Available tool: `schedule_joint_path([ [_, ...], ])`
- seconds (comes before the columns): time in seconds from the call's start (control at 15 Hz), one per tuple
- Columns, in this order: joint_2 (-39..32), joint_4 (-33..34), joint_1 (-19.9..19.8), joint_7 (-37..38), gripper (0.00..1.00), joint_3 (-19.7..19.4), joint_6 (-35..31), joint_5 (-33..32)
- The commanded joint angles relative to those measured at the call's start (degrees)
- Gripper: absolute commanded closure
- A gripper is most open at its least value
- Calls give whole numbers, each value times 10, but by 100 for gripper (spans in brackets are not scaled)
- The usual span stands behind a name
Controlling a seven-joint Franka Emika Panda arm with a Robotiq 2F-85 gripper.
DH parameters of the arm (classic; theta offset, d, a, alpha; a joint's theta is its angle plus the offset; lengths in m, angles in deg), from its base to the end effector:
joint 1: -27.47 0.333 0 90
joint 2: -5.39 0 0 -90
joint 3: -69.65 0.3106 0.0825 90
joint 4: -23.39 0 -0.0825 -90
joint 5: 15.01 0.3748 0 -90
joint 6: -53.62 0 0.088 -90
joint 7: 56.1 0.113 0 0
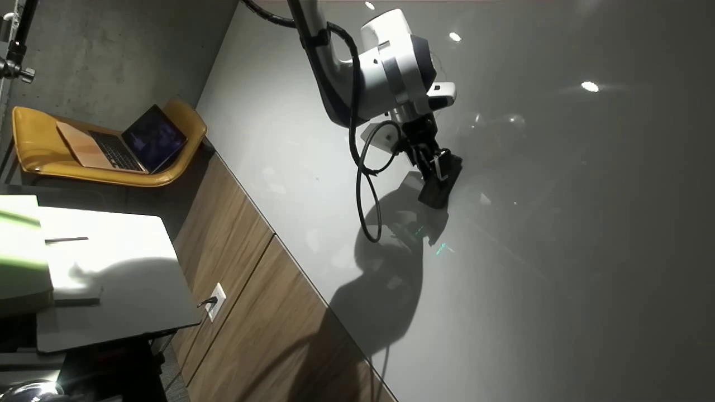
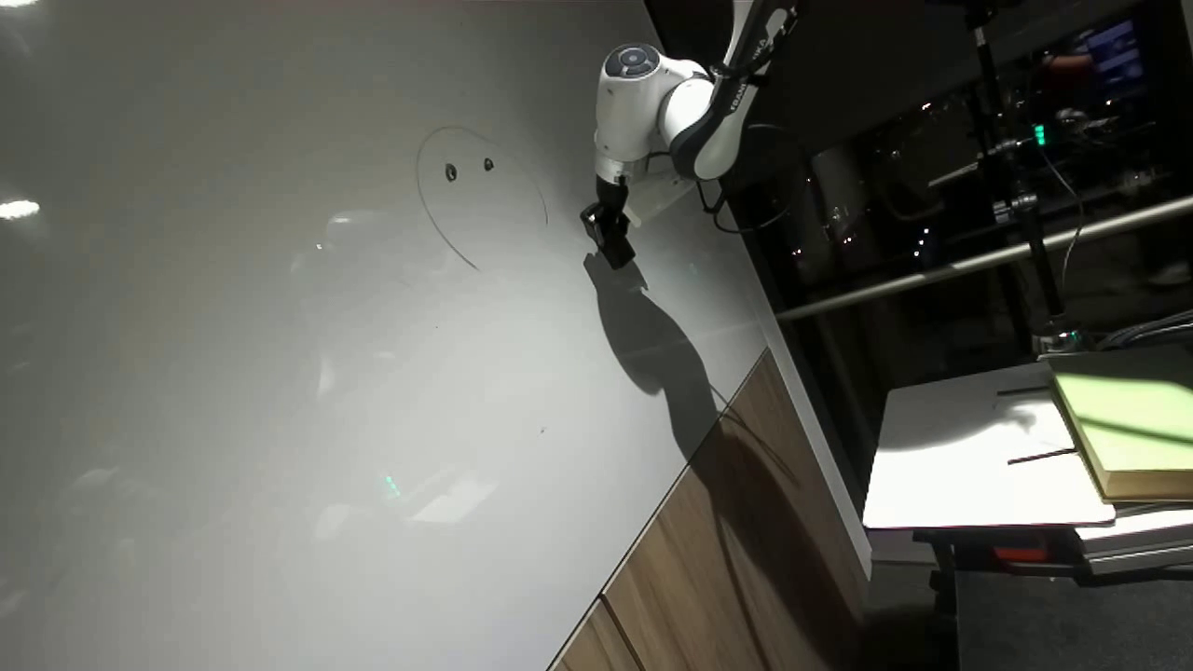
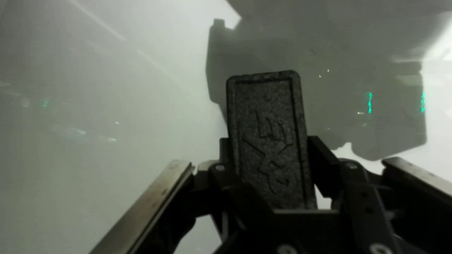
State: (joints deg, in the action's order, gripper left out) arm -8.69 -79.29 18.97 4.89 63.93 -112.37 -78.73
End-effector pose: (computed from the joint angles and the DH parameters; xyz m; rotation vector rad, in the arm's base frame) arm 0.6496 -0.1052 0.4826 2.4485 -0.3899 1.2924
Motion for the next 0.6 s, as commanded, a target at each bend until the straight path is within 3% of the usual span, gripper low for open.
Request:
schedule_joint_path([
  [0.0,-82,107,-22,-61,72,11,-65,39],
  [0.53,-78,85,-75,-308,72,79,-64,222],
])
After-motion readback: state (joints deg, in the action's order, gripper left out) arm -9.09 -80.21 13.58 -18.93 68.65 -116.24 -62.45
